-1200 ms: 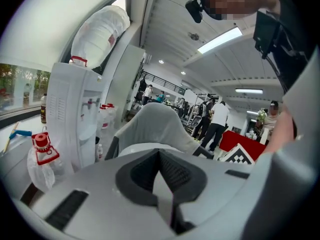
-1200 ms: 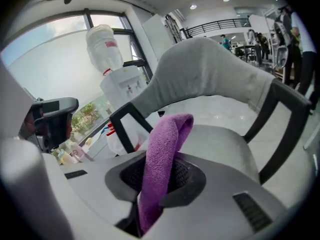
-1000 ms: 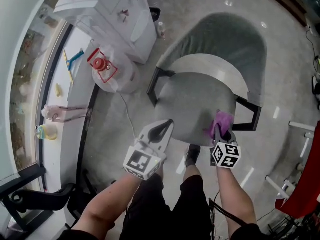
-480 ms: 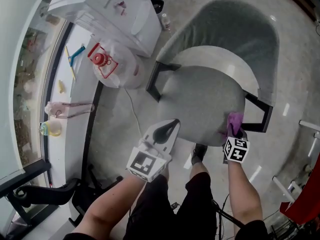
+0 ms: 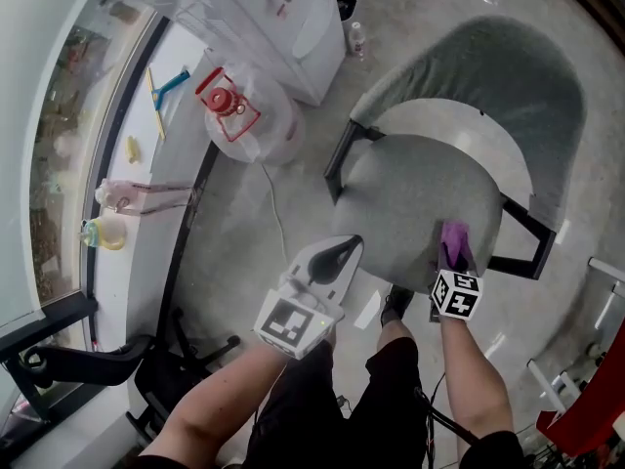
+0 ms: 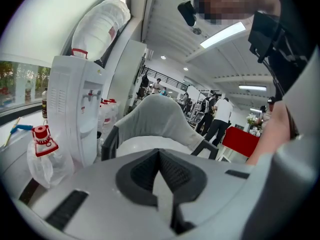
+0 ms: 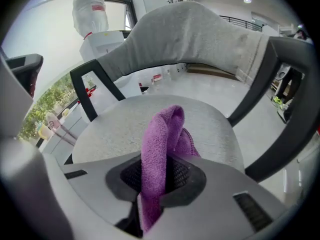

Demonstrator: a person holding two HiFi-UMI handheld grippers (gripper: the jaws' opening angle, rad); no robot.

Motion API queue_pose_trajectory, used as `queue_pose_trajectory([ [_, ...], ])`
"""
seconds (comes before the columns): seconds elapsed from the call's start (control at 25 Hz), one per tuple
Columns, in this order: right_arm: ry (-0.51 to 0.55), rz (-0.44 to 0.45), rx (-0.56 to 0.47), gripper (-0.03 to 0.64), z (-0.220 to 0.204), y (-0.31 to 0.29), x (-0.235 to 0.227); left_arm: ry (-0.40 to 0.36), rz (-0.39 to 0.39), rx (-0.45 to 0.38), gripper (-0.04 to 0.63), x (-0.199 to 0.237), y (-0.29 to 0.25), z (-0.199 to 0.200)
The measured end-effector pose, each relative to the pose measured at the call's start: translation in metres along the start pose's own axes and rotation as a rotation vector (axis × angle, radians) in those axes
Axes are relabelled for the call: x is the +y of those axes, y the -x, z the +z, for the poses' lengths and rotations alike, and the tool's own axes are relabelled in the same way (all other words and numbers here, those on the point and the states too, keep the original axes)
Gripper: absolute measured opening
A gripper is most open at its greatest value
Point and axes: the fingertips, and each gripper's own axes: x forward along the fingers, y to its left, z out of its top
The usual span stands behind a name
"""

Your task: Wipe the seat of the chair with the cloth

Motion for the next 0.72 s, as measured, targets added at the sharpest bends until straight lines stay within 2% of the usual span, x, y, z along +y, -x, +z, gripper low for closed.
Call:
queue_pose_trajectory([
  [0.52,0.083,0.24,0.014,0.067,0.026,-0.031,0.128,0.064,0.055,-0.025,0.008,0.032,0.029,0.001],
  [0.72,0.121,0.362,0.029,0.067,0.032,-0.034,0.188,0.068,0.067,-0.042,0.008,0.04,0.04,0.002],
])
